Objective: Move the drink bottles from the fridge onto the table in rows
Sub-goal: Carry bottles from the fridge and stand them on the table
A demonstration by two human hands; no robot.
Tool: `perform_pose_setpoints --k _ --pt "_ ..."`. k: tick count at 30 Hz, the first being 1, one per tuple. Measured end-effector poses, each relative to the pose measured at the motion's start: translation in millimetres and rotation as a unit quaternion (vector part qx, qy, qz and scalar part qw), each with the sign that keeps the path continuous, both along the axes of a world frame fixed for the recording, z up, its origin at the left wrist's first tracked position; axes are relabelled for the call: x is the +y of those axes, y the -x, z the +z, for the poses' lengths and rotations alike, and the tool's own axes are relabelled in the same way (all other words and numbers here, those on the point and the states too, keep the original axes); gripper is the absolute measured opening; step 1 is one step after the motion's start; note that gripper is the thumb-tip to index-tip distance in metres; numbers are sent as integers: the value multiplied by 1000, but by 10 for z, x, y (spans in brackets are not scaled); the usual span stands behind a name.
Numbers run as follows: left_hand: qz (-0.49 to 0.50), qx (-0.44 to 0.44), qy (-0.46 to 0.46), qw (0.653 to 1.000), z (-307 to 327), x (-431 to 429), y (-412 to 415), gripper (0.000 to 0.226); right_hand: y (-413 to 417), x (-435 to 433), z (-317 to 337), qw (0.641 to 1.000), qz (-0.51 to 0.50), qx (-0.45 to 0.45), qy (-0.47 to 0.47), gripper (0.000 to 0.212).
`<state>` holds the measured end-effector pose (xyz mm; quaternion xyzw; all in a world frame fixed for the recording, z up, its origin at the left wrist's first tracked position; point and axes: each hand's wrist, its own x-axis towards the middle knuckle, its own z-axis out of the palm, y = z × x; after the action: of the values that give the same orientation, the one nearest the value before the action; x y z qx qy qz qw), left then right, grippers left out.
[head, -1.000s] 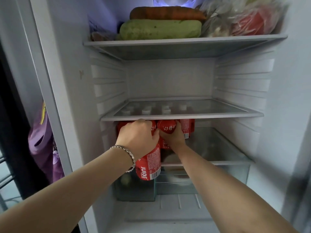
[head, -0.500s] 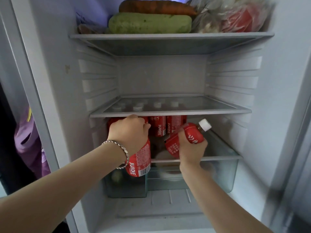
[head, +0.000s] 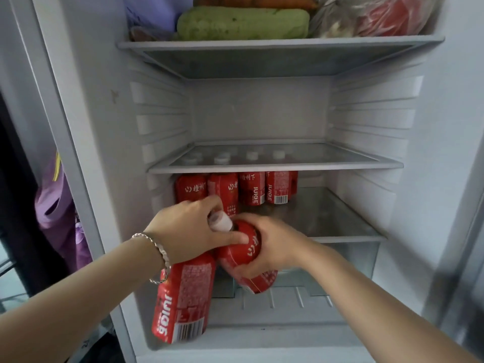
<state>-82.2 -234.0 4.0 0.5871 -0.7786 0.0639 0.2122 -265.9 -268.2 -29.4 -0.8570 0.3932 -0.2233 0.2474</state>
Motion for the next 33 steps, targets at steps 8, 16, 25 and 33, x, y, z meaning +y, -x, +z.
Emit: perform_pose_setpoints --k 8,16,25,33 --pt "74 34 -25 996 -178 -18 -157 54 -193 -157 -58 994 51 -41 -90 74" --pt "124 14 33 992 -149 3 -197 52 -688 -857 60 937 -177 -294 -69 66" --pt "138 -22 35 990 -190 -26 -230 54 -696 -763 28 928 -265 -262 12 69" --pt "130 -53 46 989 -217 -32 -193 53 -16 -360 51 895 -342 -285 -23 61"
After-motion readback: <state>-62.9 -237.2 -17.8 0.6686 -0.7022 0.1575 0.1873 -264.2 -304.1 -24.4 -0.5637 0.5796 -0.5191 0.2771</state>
